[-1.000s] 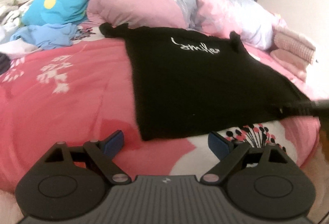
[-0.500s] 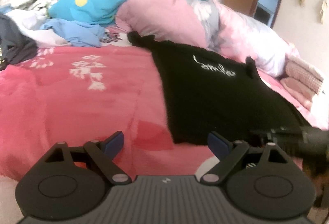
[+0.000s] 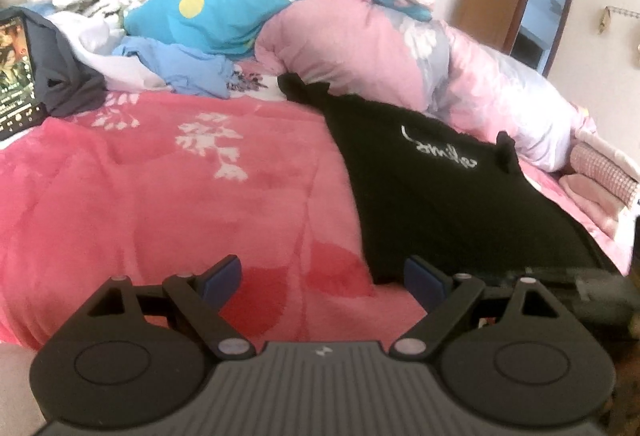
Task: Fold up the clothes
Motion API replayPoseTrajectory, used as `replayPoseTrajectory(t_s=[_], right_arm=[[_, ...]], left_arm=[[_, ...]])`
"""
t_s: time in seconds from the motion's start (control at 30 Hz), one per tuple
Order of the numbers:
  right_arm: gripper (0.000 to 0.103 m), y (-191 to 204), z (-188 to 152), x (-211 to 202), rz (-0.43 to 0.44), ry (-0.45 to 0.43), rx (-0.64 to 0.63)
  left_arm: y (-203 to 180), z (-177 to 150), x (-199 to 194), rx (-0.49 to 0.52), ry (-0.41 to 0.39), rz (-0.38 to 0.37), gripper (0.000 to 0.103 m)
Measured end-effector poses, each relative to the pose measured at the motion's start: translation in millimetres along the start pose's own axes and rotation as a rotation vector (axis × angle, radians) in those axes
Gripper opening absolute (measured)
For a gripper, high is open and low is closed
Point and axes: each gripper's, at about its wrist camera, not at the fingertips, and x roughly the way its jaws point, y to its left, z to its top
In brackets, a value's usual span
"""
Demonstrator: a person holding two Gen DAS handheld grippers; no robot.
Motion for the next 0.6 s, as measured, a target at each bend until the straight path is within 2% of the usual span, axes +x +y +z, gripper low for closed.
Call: replayPoseTrajectory(t_s=[0.03, 0.1, 0.13, 0.23, 0.37, 0.43, 0.5, 0.6], right_arm=[[0.009, 10, -5, -7, 0.023, -0.003, -0.038], [0.009, 12, -9, -16, 0.14, 0.029, 0.004], [0.009, 12, -9, -21, 0.169, 0.035, 0.019], [0.009, 8, -1, -29, 0.118, -0.005, 0.0], [0.009, -13, 23, -21, 0.083, -0.075, 0.106], [0.009, -15, 24, -3, 0.094, -0.058, 0.129], [0.009, -9, 11, 14, 0.139, -0.002, 0.139], [0.011, 12, -9, 8, 0.202, -0.011, 0.075]], left_arm=[[0, 1, 1, -0.001, -0.001, -0.003, 0.089], [1, 2, 2, -0.004, -0.003, -0.008, 0.089], [1, 3, 3, -0.005, -0.003, -0.01, 0.089], [1, 2, 5, -0.005, 0.001, -0.009, 0.089], [1, 1, 4, -0.011, 0.005, 0.008, 0.089], [2, 0, 3, -0.016, 0.005, 0.022, 0.089], [3, 0, 2, -0.018, 0.006, 0.032, 0.089], [5, 1, 1, -0.023, 0.005, 0.039, 0.086]])
